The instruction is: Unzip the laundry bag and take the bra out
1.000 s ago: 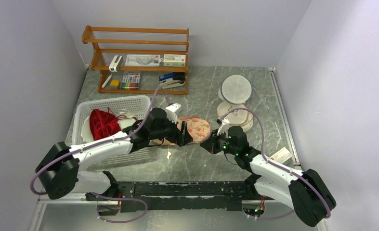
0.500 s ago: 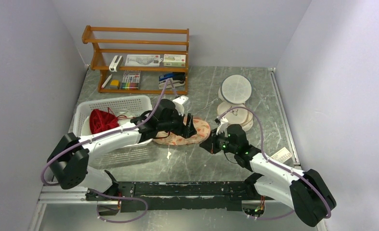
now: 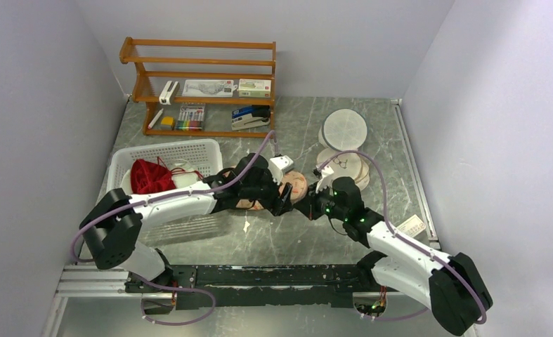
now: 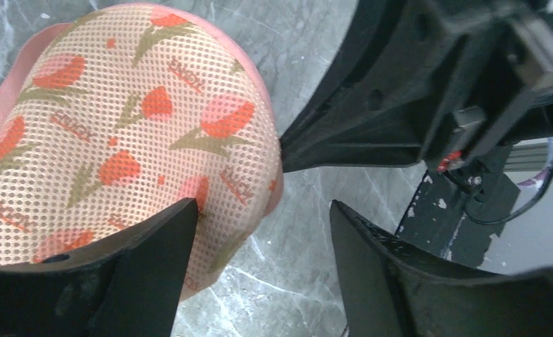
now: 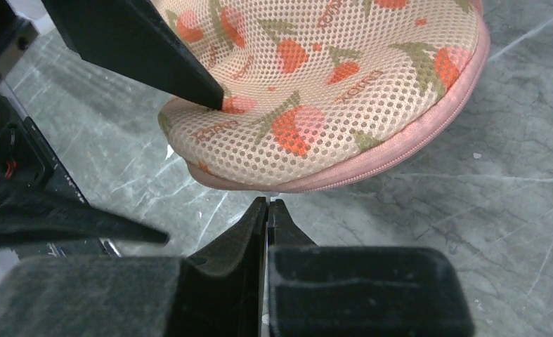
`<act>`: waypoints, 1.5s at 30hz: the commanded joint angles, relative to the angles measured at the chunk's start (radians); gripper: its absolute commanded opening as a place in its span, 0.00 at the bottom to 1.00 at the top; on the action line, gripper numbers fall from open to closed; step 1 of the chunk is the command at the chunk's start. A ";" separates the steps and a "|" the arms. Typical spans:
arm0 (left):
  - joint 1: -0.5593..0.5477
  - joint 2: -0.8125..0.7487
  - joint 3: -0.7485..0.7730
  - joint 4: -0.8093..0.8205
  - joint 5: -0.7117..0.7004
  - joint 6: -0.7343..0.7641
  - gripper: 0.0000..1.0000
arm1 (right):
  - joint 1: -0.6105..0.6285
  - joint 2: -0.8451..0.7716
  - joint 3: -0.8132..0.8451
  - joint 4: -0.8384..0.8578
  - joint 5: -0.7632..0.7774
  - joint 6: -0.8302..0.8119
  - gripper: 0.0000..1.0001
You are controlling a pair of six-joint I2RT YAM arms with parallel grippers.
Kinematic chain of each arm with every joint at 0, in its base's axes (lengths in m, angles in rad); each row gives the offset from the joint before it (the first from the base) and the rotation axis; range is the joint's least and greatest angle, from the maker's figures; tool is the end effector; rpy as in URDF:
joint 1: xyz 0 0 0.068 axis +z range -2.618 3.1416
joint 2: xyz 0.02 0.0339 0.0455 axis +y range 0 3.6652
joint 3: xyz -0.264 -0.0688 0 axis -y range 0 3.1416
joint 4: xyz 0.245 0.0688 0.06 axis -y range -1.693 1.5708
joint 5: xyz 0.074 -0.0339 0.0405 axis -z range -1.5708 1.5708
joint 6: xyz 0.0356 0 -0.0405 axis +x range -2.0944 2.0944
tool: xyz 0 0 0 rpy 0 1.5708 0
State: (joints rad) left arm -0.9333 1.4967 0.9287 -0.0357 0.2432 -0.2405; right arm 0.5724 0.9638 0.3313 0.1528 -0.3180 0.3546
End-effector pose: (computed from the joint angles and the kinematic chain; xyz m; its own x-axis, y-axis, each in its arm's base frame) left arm 0.1887 -0.2692 0.2339 -0.5420 0.3434 -0.7670 0.7916 0.5150 -0.3289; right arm 0.1605 0.1167 0.1841 -0.6234 -0.0094 -0.7818 -0.5664 0.6947 0.4433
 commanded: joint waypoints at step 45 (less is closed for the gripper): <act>-0.023 -0.187 -0.112 -0.129 -0.097 -0.095 0.75 | 0.088 -0.153 -0.109 -0.058 -0.043 0.287 0.00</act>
State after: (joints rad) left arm -0.9375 1.4685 0.8001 -0.1234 0.1352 -0.2794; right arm 0.6193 0.8162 0.2325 0.0048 -0.3172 0.5915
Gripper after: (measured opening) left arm 0.671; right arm 0.007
